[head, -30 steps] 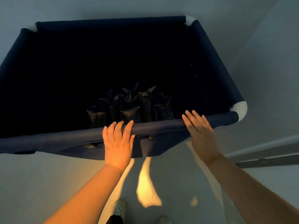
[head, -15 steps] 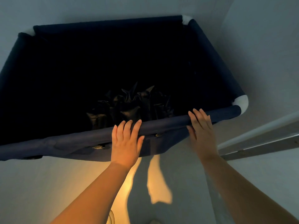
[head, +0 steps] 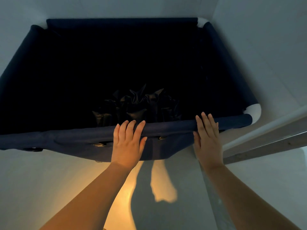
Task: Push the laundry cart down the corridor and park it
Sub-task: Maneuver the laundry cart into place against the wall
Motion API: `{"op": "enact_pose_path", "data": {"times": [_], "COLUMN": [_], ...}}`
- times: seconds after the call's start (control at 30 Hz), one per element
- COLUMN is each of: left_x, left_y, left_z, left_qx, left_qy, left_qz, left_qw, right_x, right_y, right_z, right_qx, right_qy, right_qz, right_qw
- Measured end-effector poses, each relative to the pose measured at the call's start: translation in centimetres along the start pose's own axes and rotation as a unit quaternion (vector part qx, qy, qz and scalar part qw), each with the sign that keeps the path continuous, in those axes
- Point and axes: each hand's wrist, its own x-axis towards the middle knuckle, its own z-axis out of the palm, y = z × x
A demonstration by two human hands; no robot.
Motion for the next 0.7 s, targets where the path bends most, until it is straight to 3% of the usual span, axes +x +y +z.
{"op": "enact_pose_path", "data": {"times": [0.27, 0.7], "left_x": [1.3, 1.8], "left_y": [3.8, 4.4], "left_z": [0.7, 1.4], "left_qx": [-0.003, 0.016], "left_qy": [0.003, 0.015], "left_qz": [0.016, 0.019], "left_qw": [1.000, 1.000], "right_x": [0.6, 1.4], "right_y": [3.9, 5.2], "right_z": [-1.3, -2.0], "right_qx": [-0.038, -0.053], "right_qy": [-0.021, -0.058], "right_qz": [0.008, -0.021], "right_qw": [0.999, 0.997]}}
